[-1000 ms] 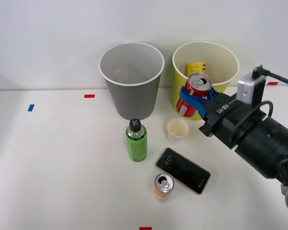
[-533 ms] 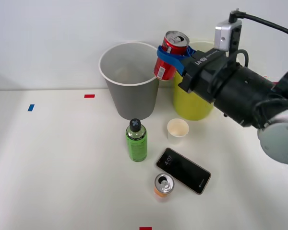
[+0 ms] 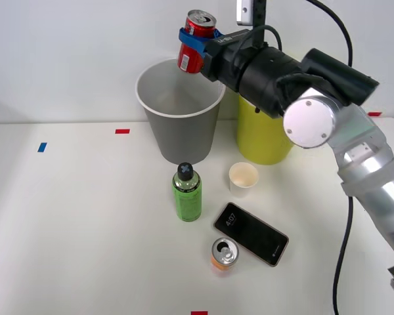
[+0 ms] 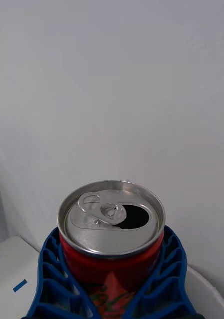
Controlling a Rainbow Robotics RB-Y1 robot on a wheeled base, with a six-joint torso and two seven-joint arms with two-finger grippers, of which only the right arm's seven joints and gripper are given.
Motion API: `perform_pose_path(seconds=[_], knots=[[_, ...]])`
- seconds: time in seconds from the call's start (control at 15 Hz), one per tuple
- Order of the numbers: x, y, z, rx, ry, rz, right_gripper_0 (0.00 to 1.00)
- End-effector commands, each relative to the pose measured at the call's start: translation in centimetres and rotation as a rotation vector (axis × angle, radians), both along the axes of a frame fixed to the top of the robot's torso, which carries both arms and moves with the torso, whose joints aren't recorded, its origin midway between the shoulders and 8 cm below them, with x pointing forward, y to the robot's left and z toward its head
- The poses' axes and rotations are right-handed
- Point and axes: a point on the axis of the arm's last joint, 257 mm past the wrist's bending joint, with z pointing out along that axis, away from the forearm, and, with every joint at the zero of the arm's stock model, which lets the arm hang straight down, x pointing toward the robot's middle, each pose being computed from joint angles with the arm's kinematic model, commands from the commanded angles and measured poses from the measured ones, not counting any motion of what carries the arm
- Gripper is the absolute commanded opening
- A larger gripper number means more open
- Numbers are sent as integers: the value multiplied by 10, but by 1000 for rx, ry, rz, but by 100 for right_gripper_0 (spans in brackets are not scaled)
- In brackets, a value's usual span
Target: Put cans in the gray bin, plastic bottles in the light green bin
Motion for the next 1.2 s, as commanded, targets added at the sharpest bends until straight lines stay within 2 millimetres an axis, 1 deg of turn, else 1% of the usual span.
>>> perform_pose_path(seconds=[0.07,0.13,0.27,0.53,0.6,0.67,0.73,0.8,1.0,1.07,1.2], knots=[[7,26,-3,-10,-7,14,0],[7,34,-5,-20,-7,21,0],[14,41,-10,-48,-18,11,0],[28,45,-16,-42,-60,-36,0],[28,46,-18,-43,-67,-40,0],[28,47,-19,-51,-72,-42,23],[29,45,-19,-59,-79,-46,85],[29,45,-19,-65,-85,-48,100],[22,43,-15,-97,-119,-38,100],[18,43,-8,-102,-139,-34,100],[14,39,-8,-116,-154,-32,100]])
